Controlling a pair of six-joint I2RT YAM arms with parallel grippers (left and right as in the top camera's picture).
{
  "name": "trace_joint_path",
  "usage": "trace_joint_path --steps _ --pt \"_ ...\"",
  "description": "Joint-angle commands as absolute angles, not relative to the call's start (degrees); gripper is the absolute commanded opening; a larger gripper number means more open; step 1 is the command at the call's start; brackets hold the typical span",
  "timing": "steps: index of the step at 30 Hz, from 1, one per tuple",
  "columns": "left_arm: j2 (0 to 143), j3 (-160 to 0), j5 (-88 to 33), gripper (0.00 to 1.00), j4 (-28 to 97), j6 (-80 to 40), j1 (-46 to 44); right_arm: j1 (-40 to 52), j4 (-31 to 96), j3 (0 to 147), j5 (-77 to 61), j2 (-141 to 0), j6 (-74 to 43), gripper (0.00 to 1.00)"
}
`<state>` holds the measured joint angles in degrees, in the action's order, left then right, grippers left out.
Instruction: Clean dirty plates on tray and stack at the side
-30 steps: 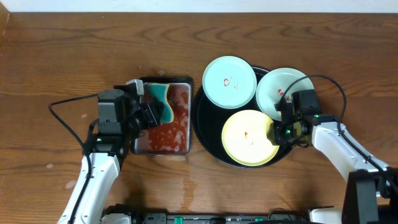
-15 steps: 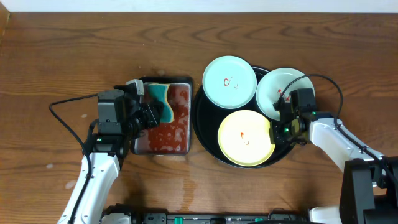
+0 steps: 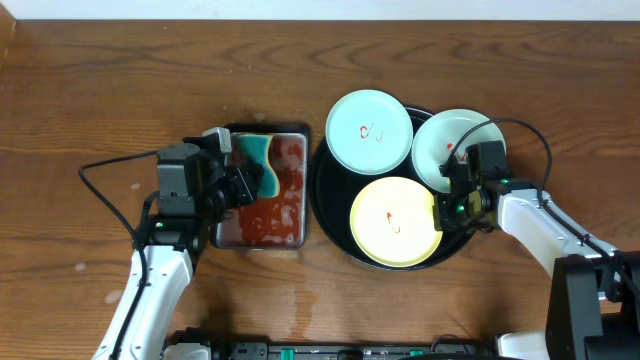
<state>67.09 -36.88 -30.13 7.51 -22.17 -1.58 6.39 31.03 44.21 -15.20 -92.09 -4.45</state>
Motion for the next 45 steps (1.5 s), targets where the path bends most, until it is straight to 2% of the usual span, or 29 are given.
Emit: trace_joint_path --steps 1,10,13,20,30,36,45 --pt "67.0 -36.6 -31.5 0.07 7.4 -21.0 -1.3 6.9 30.6 44.1 -14.8 -93.9 -4.2 0.01" --pt "67.0 -36.6 -31.3 0.07 7.4 -22.3 -1.4 6.9 30.6 44.1 -14.8 -93.9 -4.2 0.01" --pt "67.0 -36.7 -26.7 0.07 9.5 -25.8 -1.4 6.9 30.6 44.1 -14.8 -93.9 -4.2 0.01" --pt "68.3 -37.5 -13.5 0.07 15.7 -25.2 -4.7 6.9 30.6 44.1 -14.8 -93.9 -4.2 0.01" --pt "78.8 -53.2 -6.9 0.07 30.0 -22.7 -11.2 6.9 30.6 44.1 -14.9 -93.9 -4.2 0.01" --pt "84.5 -65.8 -6.5 0.07 41.1 -20.0 -17.1 6.9 30.6 44.1 -14.8 -93.9 -4.2 0.01" --pt "86.9 -66.9 -6.8 0.07 34.7 -23.0 -32.6 6.9 30.7 44.1 -14.8 -93.9 -4.2 0.01"
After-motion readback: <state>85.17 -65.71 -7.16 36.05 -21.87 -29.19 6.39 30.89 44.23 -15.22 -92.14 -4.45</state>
